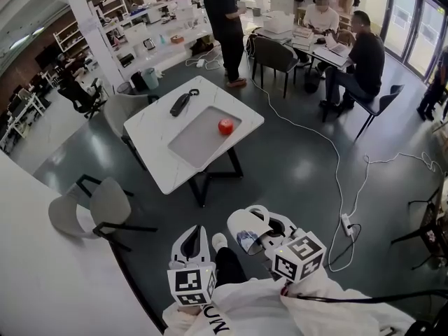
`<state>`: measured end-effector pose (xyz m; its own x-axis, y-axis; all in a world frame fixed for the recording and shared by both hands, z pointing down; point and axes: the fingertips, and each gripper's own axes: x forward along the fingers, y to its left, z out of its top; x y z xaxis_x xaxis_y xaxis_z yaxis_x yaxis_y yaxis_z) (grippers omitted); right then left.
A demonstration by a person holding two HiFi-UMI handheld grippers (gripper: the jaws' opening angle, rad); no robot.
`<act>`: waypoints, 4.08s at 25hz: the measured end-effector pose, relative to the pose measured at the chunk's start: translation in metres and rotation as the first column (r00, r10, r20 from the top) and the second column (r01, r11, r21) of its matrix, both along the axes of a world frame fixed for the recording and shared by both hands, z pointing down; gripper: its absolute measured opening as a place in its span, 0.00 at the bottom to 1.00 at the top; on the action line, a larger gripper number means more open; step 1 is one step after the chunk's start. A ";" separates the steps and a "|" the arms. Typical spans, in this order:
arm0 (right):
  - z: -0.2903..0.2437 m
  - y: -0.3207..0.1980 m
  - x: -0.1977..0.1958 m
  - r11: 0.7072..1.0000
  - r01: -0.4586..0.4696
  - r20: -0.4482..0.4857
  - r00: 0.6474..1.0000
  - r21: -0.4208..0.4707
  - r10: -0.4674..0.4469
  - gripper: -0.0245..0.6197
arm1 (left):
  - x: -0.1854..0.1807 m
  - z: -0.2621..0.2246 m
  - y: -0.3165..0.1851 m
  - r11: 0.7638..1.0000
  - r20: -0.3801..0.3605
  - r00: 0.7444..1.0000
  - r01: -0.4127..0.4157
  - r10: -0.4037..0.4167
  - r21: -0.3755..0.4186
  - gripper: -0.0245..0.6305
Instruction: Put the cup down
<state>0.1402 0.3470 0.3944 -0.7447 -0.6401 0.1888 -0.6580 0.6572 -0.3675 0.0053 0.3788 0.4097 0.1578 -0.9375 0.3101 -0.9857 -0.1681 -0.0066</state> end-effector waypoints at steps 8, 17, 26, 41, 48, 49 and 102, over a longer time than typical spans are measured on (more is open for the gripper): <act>0.011 -0.054 -0.034 1.000 0.003 -0.019 1.000 -0.030 -0.003 0.09 | -0.035 0.010 -0.054 1.000 -0.017 1.000 0.004 -0.004 -0.026 0.05; 0.020 -0.143 -0.077 0.998 -0.026 -0.038 0.999 -0.062 0.024 0.09 | -0.075 0.015 -0.146 0.998 -0.019 0.999 -0.030 0.029 -0.052 0.05; 0.022 -0.222 -0.131 0.996 -0.038 -0.053 0.998 -0.083 0.034 0.09 | -0.132 0.013 -0.224 0.997 -0.015 0.999 -0.038 0.037 -0.061 0.05; 0.026 -0.290 -0.189 0.992 -0.067 -0.073 0.996 -0.106 0.059 0.09 | -0.199 0.018 -0.299 0.996 -0.035 0.998 -0.058 0.056 -0.074 0.05; 0.022 -0.303 -0.198 0.990 -0.094 -0.089 0.992 -0.103 0.085 0.09 | -0.211 0.018 -0.314 0.994 -0.049 0.996 -0.081 0.077 -0.071 0.05; 0.021 -0.303 -0.199 0.990 -0.094 -0.092 0.992 -0.103 0.085 0.09 | -0.212 0.018 -0.315 0.994 -0.052 0.996 -0.082 0.078 -0.070 0.05; 0.057 -0.526 -0.159 0.983 -0.013 -0.077 0.997 -0.183 -0.002 0.09 | -0.157 0.048 -0.522 0.986 -0.023 0.999 -0.034 0.031 -0.164 0.05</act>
